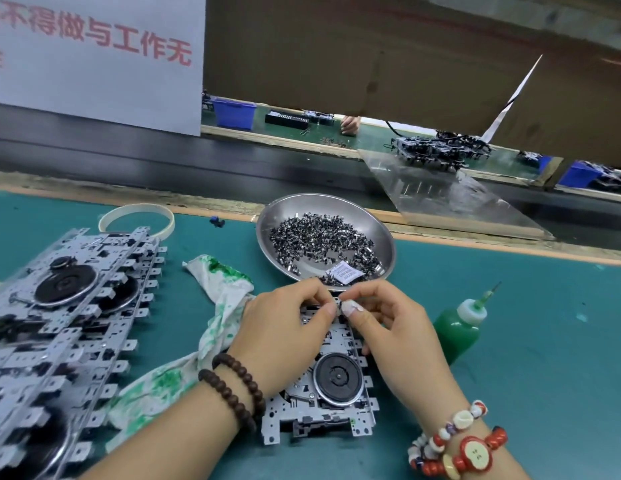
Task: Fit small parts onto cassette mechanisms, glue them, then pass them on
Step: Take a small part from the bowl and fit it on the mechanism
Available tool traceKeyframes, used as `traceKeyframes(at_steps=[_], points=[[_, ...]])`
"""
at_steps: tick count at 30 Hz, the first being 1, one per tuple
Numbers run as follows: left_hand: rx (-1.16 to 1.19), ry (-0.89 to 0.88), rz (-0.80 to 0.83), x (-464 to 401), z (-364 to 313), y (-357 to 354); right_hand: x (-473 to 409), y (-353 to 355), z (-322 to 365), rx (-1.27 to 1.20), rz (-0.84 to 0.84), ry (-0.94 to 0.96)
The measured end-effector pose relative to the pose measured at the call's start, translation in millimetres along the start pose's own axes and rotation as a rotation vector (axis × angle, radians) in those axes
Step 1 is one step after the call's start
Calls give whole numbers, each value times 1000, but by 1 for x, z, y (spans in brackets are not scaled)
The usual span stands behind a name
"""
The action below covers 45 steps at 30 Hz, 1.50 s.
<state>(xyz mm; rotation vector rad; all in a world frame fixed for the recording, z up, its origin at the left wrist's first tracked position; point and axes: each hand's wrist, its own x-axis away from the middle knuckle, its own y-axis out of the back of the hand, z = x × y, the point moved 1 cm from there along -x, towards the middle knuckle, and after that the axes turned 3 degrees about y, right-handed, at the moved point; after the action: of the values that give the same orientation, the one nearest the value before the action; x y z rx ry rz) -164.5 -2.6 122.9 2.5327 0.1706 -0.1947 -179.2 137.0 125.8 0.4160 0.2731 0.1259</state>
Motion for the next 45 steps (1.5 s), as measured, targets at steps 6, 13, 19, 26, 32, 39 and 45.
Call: traceKeyframes(at_steps=[6,13,19,26,32,39,45], points=[[32,25,1,-1,2,-1,0,-1,0,84,-3,54],[85,72,15,-3,3,1,-1,1,4,138,25,100],[119,89,31,-3,2,2,-1,-1,4,182,-1,134],[3,37,8,2,-3,1,-2,4,-2,151,-4,54],[-46,15,14,4,-8,2,-1,5,-3,151,44,-20],[-55,20,22,5,-9,3,1,7,0,223,65,-1],[-69,19,41,5,-9,3,2,6,5,340,47,97]])
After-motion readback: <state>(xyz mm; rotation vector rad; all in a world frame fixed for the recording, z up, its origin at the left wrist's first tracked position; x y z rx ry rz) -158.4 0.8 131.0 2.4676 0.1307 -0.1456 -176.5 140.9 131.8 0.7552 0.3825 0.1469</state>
